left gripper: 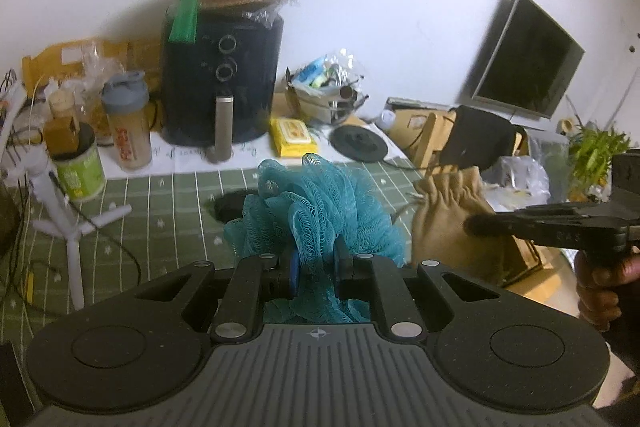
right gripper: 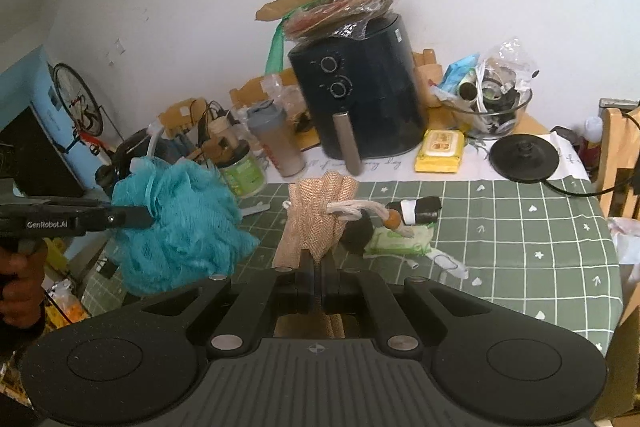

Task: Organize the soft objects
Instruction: 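Raise the blue mesh sponge and tan pouch, carrying them toward the box, then lower the sponge and pouch into the cardboard box and open both grippers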

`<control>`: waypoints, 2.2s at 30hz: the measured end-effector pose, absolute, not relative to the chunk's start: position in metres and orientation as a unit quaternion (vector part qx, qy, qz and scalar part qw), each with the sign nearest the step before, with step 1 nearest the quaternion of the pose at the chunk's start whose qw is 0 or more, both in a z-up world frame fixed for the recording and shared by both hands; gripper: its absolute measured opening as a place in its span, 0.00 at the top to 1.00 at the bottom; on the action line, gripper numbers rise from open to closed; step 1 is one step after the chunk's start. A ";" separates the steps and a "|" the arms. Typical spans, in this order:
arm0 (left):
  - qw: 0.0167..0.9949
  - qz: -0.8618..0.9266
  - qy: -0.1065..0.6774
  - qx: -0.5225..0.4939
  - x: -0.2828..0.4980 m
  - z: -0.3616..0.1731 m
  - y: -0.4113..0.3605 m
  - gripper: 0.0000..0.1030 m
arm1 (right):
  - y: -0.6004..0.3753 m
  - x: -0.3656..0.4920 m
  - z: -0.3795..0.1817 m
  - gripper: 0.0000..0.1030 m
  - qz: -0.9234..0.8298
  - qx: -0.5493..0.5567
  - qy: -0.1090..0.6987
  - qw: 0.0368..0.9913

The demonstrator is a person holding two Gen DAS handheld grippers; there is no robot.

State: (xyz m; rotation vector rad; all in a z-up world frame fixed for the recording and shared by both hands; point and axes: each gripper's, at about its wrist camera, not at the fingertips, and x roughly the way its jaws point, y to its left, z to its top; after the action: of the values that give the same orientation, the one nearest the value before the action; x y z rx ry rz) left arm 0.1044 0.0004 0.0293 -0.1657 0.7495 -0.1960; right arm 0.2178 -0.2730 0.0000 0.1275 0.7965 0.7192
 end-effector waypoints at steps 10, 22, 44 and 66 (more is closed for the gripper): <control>0.903 -0.058 0.416 -0.090 0.085 -0.008 -0.013 0.52 | -0.278 0.204 -0.010 0.95 0.347 0.053 0.393 0.850; 0.887 -0.016 0.442 -0.129 0.063 -0.022 -0.014 0.46 | -0.278 0.191 -0.019 0.95 0.364 0.061 0.405 0.836; 0.891 0.027 0.427 -0.154 0.041 -0.014 -0.003 0.46 | -0.246 0.191 -0.004 0.95 0.430 0.078 0.390 0.810; 0.891 0.065 0.416 -0.169 0.034 -0.008 0.019 0.46 | -0.206 0.192 -0.028 0.02 0.447 0.026 0.431 0.784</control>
State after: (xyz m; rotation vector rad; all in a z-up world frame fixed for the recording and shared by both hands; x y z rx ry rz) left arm 0.0342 0.0194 -0.0082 -0.3509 0.8644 0.1342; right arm 0.1918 -0.2055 -0.0284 0.0565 0.9291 0.9638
